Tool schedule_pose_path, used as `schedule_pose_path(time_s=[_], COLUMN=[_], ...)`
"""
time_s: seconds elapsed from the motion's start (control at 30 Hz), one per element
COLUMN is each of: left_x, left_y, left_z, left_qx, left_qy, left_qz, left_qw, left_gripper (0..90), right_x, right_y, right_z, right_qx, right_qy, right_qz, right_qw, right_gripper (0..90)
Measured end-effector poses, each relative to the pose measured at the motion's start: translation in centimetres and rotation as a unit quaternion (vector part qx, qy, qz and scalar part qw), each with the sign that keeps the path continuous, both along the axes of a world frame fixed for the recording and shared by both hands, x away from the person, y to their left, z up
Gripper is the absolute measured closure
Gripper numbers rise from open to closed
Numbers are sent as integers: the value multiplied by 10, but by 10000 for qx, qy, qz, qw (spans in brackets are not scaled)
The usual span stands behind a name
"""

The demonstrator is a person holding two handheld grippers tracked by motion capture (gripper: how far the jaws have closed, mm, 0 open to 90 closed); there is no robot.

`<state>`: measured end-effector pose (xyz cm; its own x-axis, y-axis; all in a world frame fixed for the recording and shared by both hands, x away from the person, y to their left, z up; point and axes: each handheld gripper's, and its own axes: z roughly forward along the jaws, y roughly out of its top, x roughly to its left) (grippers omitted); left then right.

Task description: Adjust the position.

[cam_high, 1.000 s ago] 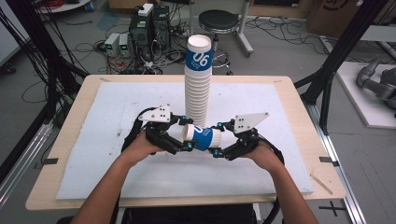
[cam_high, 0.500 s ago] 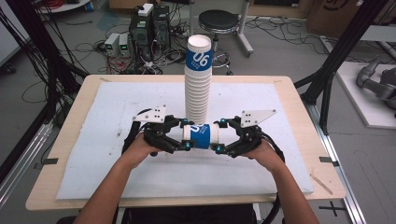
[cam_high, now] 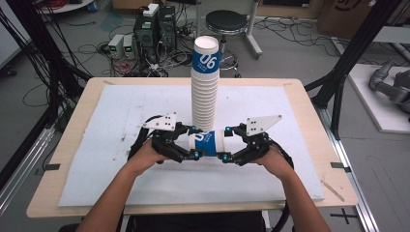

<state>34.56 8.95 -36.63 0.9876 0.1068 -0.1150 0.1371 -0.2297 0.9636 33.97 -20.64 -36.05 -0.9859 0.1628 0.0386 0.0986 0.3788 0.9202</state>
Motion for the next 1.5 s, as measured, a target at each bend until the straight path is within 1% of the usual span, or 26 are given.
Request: schedule_pose_path(time_s=[0.03, 0.1, 0.13, 0.17, 0.27, 0.3, 0.33, 0.37, 0.5, 0.57, 0.63, 0.67, 0.7, 0.73, 0.77, 0.8, 0.87, 0.9, 0.97, 1.03, 1.2, 1.23, 1.27, 1.4, 1.43, 1.5], left_x=[0, -3, -3, -3, -4, -4, -4, -5, -3, -3, -3, -3, -2, -2, -1, -1, 0, 0, -1, -2, -2, -3, -3, -7, -8, -8], left_y=[0, -2, -2, -2, -3, -5, -5, -6, -6, -6, -5, -5, -3, -3, -1, -1, 2, 2, 0, -2, -2, -4, -4, -9, -9, -9], left_z=[0, 1, 1, 2, 0, -2, -2, -4, -7, -8, -10, -11, -12, -12, -14, -14, -15, -14, -14, -16, -18, -18, -18, -19, -19, -19], left_qx=[73, 227, 227, 405, 531, 660, 660, 783, 760, 657, 548, 468, 313, 313, 67, 67, -242, -465, -454, -330, -226, -96, -96, 355, 461, 536], left_qy=[-35, -105, -105, -203, -199, -239, -239, -289, -209, -199, -158, -146, -109, -109, -89, -89, -63, -41, -59, -47, -30, 13, 13, -146, -172, -206], left_qz=[6, 31, 31, 33, 40, -49, -49, -99, -187, -212, -185, -154, -102, -102, -11, -11, 28, -24, -38, -94, -157, -147, -147, 53, 116, 195], left_qw=[10000, 9997, 9997, 9990, 9984, 9975, 9975, 9965, 9967, 9974, 9982, 9987, 9994, 9994, 9999, 9999, 9997, 9989, 9989, 9994, 9996, 9998, 9998, 9992, 9987, 9982], left_gripper=[267, 262, 261, 254, 234, 247, 274, 274, 295, 299, 299, 299, 299, 299, 299, 299, 299, 299, 298, 298, 301, 298, 295, 259, 216, 202], right_x=[-1, -1, -1, -1, -1, -1, -1, -2, -1, 0, 1, 1, 1, 1, 1, 1, 2, 1, 1, 0, 1, 0, 0, -1, -1, -1], right_y=[1, 2, 2, 2, 1, 2, 2, 2, 1, 1, 0, 0, -1, -1, -5, -5, -7, -5, 0, 4, 2, 2, 2, 3, 4, 3], right_z=[0, 1, 1, 1, 3, 3, 3, 4, 4, 4, 4, 4, 6, 6, 7, 7, 9, 8, 4, 3, 3, 3, 3, 3, 4, 4], right_qx=[-128, -180, -180, -199, -241, -288, -288, -317, -338, -294, 48, 48, 289, 289, 567, 567, 747, 711, 623, 581, 545, 464, 464, 374, 291, 250], right_qy=[-50, -39, -39, -23, 6, 37, 37, 53, 152, 254, 376, 376, 448, 448, 501, 501, 527, 556, 502, 412, 399, 397, 397, 379, 342, 339], right_qz=[15, 13, 13, 45, 44, 58, 58, 42, 74, 53, -57, -57, -195, -195, -265, -265, -343, -320, -255, -194, -43, 23, 23, 62, 79, 67], right_qw=[9999, 9998, 9998, 9998, 9997, 9996, 9996, 9995, 9993, 9992, 9993, 9993, 9984, 9984, 9968, 9968, 9952, 9954, 9965, 9973, 9977, 9981, 9981, 9986, 9990, 9991], right_gripper=[263, 267, 267, 268, 268, 268, 268, 267, 263, 235, 192, 192, 188, 188, 188, 188, 188, 182, 183, 190, 234, 245, 245, 261, 265, 266])
